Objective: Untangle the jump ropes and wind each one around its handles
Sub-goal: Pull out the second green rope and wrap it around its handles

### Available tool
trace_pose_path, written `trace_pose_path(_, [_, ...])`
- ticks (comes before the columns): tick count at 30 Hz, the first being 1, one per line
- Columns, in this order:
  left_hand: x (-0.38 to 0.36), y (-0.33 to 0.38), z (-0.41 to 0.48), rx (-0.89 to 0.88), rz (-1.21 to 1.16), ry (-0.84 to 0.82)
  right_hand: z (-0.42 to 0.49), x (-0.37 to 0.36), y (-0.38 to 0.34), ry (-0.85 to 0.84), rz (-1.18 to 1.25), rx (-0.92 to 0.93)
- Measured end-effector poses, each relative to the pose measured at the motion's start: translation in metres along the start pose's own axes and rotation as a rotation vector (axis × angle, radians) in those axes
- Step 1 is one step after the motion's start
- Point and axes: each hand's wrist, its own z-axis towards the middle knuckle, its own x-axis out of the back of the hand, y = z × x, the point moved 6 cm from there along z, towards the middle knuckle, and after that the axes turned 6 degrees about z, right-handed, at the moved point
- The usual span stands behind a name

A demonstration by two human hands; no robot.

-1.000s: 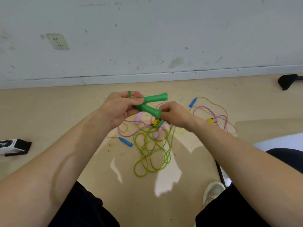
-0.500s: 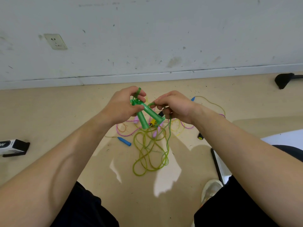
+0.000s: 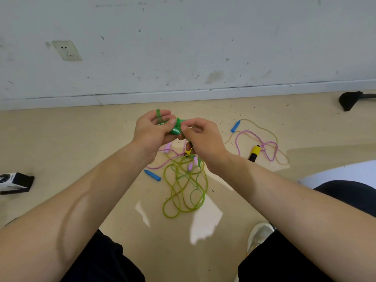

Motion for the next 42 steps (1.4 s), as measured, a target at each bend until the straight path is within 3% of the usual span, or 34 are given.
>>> trace_pose_path(5, [0.003, -0.011, 0.001, 0.158, -0.154, 0.045, -0.002, -0.005, 0.002, -0.008, -0.191, 0.103])
trace_pose_path(11, [0.008, -0.013, 0.001, 0.147, -0.156, 0.164, -0.011, -0.019, -0.001, -0.014, -0.439, 0.284])
trace_pose_path(15, [0.012, -0.009, 0.004, 0.123, -0.171, 0.19, -0.015, -0.016, 0.002, 0.059, -0.538, 0.302])
trace_pose_path(18, [0.016, -0.002, 0.007, 0.103, -0.206, 0.187, -0.016, -0.018, 0.014, -0.002, -0.576, 0.208])
trace_pose_path(23, [0.016, 0.002, 0.009, 0.169, -0.24, 0.04, -0.003, -0.011, 0.04, -0.223, -0.405, -0.078])
trace_pose_path(30, [0.005, 0.013, 0.0, 0.116, -0.076, -0.215, 0.035, 0.031, 0.012, -0.278, -0.341, -0.043])
trace_pose_path(34, [0.001, 0.018, -0.003, 0.089, -0.009, -0.3, 0.033, 0.03, -0.004, -0.431, -0.641, 0.07])
trace_pose_path(37, [0.003, 0.021, -0.004, 0.059, 0.02, -0.327, 0.028, 0.033, -0.002, -0.572, -0.746, -0.016])
trace_pose_path(42, [0.002, 0.025, -0.01, 0.004, 0.094, -0.408, 0.03, 0.039, -0.008, -0.623, -0.444, -0.145])
